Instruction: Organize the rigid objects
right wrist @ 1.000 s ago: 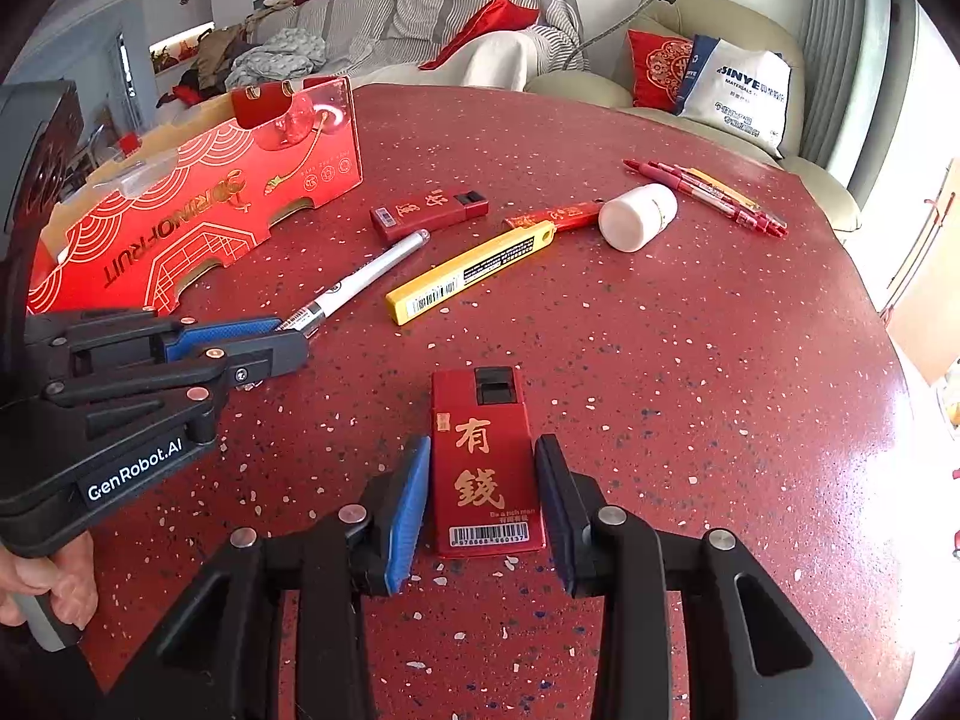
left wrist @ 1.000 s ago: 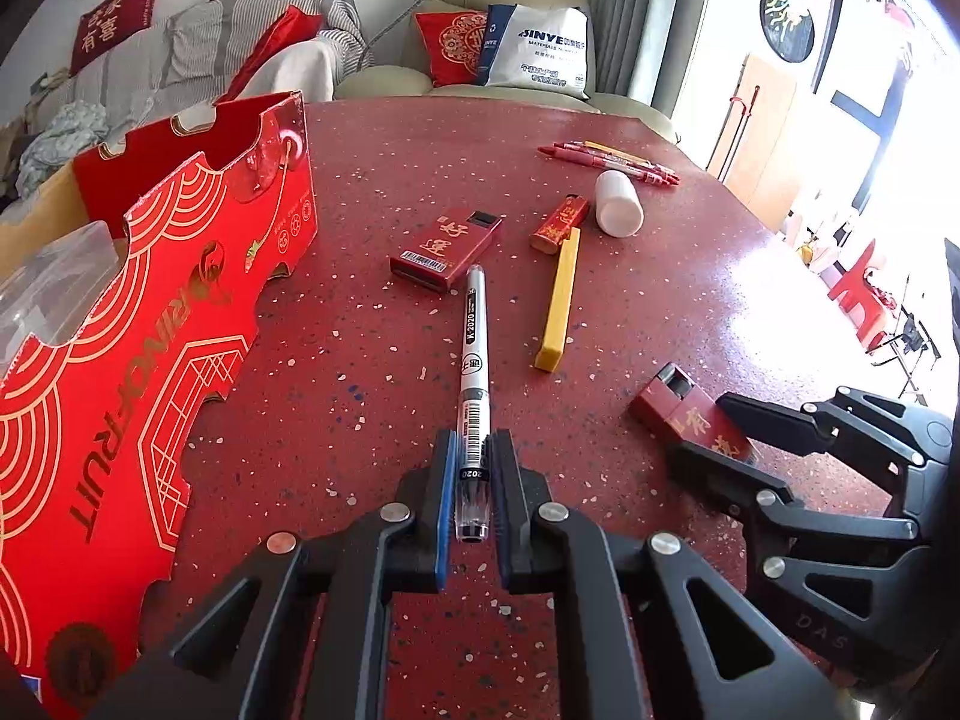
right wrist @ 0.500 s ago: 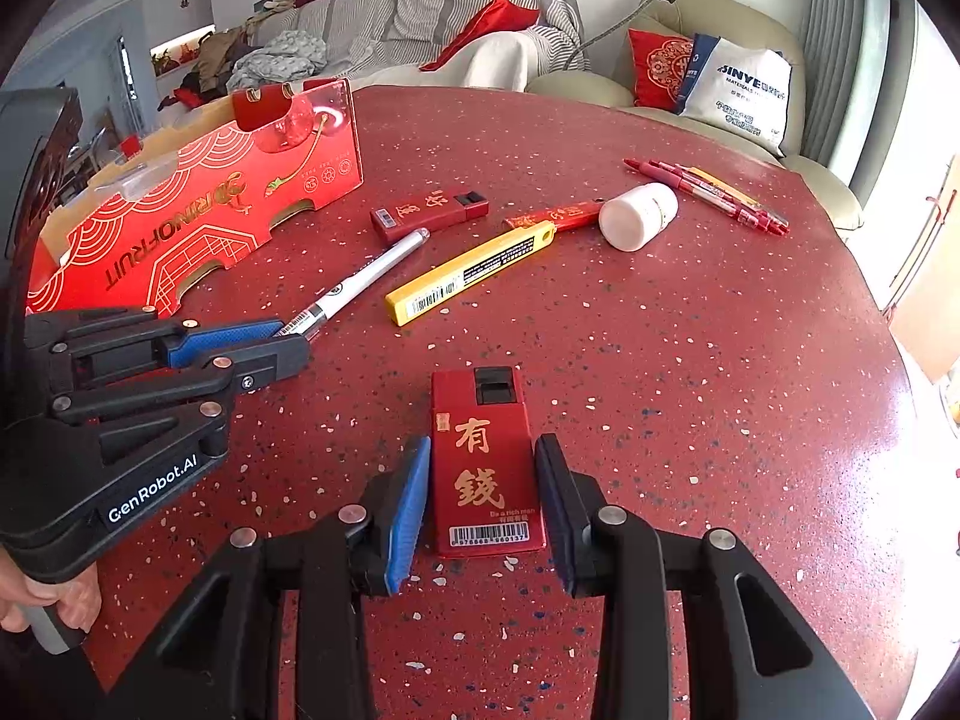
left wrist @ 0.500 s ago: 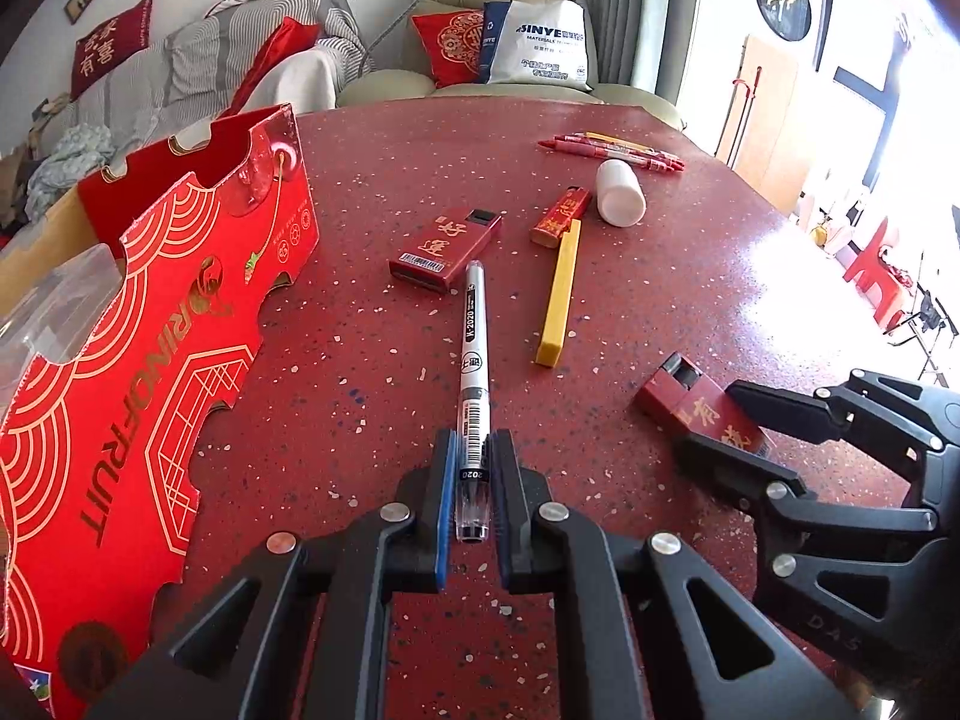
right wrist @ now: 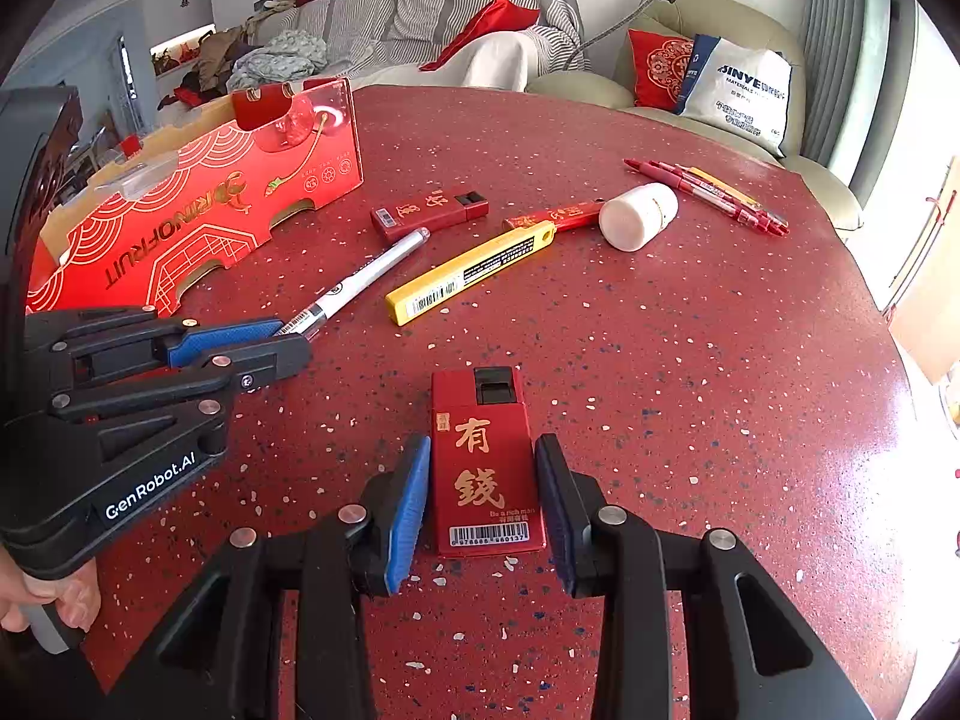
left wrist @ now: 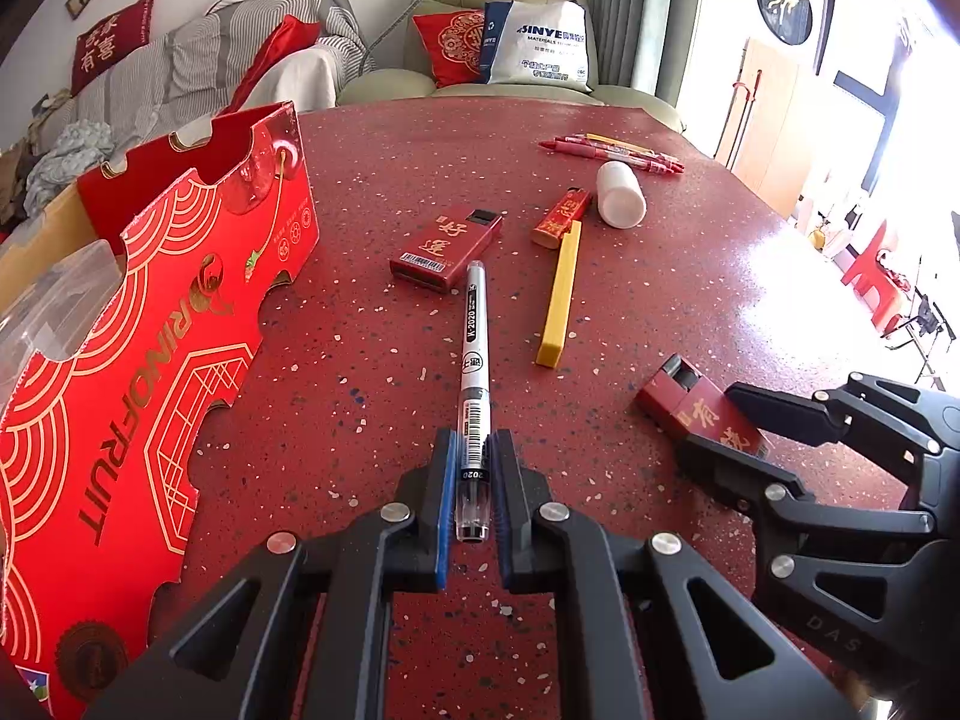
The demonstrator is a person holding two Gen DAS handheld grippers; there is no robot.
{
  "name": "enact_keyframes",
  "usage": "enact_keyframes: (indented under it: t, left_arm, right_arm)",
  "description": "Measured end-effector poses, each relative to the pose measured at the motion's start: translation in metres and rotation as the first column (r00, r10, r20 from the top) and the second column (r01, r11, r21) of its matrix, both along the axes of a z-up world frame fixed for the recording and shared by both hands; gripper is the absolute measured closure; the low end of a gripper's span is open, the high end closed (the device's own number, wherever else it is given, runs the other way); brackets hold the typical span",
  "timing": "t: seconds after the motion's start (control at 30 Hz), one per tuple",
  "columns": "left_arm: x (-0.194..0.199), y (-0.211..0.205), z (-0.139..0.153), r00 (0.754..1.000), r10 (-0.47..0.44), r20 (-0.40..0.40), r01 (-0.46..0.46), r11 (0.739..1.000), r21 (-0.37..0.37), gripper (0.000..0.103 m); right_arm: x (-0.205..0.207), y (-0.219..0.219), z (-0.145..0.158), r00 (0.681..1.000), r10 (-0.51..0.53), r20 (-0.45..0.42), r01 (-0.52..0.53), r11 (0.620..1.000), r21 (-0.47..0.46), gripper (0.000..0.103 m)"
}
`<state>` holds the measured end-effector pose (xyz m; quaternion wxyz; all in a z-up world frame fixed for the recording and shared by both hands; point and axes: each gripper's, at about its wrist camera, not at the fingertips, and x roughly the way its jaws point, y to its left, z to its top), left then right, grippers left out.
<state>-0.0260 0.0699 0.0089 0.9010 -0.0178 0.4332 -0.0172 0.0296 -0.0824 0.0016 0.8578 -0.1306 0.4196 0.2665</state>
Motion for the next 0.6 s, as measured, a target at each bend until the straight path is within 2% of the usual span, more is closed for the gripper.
enact_keyframes:
  t: [0.6]
  left_arm:
    - [0.0001,0.0011,0.0000,1.000,0.000,0.000,0.000,1.000,0.011,0.091]
  right_arm:
    - [0.0011,-0.0018,0.0003,1.000,0.001,-0.007,0.000,1.000,0.015,0.066]
